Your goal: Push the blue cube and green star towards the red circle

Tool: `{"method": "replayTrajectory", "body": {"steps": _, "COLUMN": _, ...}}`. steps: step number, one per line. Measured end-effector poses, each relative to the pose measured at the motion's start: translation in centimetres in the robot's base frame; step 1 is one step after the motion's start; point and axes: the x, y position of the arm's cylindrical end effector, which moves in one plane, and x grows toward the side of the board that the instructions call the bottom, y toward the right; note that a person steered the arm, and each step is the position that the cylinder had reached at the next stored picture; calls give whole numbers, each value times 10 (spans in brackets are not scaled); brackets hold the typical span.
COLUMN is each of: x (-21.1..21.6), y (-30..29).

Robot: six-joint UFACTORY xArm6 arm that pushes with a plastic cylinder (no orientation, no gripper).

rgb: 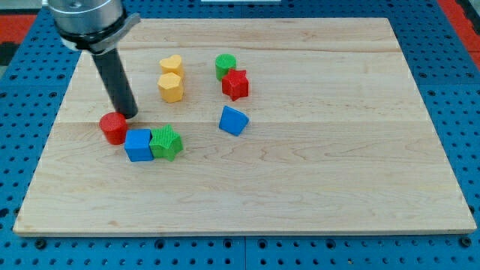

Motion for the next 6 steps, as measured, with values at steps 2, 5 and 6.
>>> {"method": "replayTrajectory", "body": {"steps": 2, "x": 58, "y": -38}}
{"method": "replayTrajectory", "body": {"steps": 5, "x": 7, "y": 119}}
{"method": "replayTrajectory", "body": {"steps": 6, "x": 45, "y": 120}}
